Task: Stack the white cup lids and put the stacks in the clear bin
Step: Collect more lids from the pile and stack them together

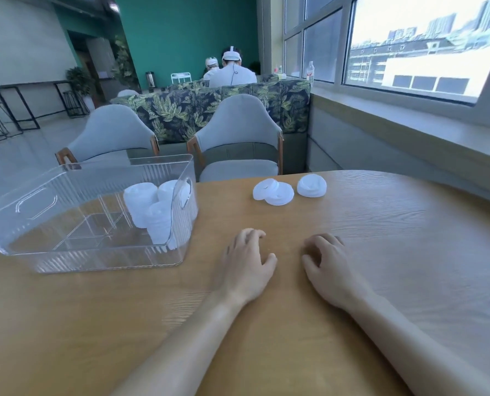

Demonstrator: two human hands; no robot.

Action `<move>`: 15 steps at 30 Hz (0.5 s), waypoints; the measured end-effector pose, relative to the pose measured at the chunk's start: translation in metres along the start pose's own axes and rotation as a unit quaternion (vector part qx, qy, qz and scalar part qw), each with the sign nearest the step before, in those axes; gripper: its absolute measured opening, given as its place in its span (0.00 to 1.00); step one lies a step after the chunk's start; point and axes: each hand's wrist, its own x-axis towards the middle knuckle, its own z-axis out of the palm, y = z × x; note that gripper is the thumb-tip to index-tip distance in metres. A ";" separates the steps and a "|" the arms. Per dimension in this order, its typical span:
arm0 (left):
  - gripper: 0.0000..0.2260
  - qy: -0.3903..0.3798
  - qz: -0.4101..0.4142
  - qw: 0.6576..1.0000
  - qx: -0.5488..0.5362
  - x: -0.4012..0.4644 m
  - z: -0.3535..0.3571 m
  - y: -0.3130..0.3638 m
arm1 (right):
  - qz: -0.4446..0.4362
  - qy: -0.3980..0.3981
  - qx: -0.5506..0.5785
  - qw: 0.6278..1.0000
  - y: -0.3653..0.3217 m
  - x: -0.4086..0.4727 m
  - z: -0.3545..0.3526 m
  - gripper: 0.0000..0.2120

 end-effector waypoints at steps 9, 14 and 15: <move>0.27 0.023 -0.056 0.997 -0.055 0.099 0.020 -0.020 | 0.014 -0.015 -0.020 1.000 0.016 0.066 0.011 0.17; 0.31 0.029 -0.053 0.993 -0.102 0.158 0.029 -0.041 | -0.025 -0.003 -0.028 0.999 0.021 0.114 0.027 0.26; 0.33 0.024 -0.053 0.991 -0.117 0.168 0.029 -0.044 | -0.031 0.001 -0.027 0.999 0.021 0.123 0.030 0.27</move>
